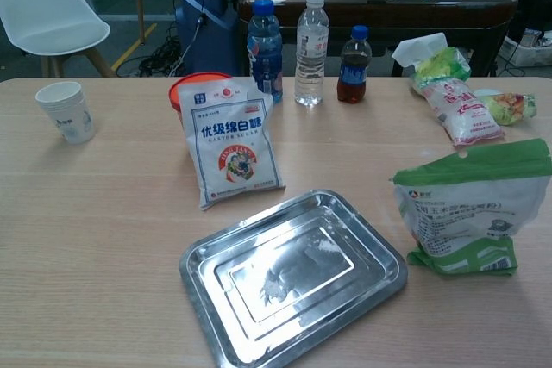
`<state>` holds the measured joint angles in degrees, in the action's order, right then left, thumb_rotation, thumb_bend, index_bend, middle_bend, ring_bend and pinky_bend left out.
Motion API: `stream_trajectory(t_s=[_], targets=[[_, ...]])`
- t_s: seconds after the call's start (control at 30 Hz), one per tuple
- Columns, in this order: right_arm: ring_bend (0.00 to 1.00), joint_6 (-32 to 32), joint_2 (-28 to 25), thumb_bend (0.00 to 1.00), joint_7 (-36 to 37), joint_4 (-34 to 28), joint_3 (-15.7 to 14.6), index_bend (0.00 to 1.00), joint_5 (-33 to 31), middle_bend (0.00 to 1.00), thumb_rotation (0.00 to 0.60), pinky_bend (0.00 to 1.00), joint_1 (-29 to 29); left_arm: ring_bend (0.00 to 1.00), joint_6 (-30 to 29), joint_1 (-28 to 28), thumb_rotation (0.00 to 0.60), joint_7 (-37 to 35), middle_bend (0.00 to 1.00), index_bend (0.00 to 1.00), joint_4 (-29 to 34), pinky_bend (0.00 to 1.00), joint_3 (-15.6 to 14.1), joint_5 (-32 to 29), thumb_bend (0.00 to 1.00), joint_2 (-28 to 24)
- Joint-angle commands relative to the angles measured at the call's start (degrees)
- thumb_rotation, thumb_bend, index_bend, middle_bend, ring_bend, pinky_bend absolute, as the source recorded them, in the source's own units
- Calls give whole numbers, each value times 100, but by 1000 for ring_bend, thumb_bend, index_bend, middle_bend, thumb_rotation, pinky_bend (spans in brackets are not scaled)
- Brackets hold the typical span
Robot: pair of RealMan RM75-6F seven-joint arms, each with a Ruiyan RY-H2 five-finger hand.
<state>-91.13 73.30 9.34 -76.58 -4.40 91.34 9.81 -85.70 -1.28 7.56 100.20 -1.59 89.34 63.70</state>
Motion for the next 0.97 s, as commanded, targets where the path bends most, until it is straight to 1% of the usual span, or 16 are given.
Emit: stream_trajectory(t_s=[0.03,0.13,0.3,0.33,0.43,0.57,0.73,0.83,0.97], targets=[[110,201,-486,181,-324,-588,26,240,-229,199,600,237,-171,93,-15,5,600,7,0,69,8,0,6,-7,306,-12],[68,312,-755,180,-454,-954,11,180,-298,150,600,190,-210,92,-37,18,600,46,0,69,19,0,29,-61,305,8],[52,481,-1124,181,-630,-1447,-40,169,-238,145,600,161,-229,91,-117,76,600,222,0,69,50,0,101,-249,306,76],[50,509,-1174,181,-638,-1528,-45,163,-206,143,600,156,-227,90,-132,81,600,199,0,69,44,0,103,-242,306,77],[35,548,-1195,181,-657,-1679,-26,99,-170,98,600,128,-239,90,-172,116,600,155,0,69,32,0,119,-300,306,89],[14,693,-1321,181,-931,-1973,-39,64,-138,68,600,116,-223,89,-130,142,600,165,0,69,64,0,105,-402,306,39],[11,673,-1404,181,-1216,-2273,-1,62,55,65,600,115,-214,89,-195,202,600,63,0,69,-1,0,77,-379,305,55],[11,630,-1426,180,-1417,-2400,43,62,42,66,600,115,-249,89,-225,221,600,26,0,69,-47,0,83,-383,305,76],[10,449,-1416,180,-1629,-2532,88,62,87,68,600,115,-365,89,-251,239,600,-83,0,69,-108,0,109,-409,305,75]])
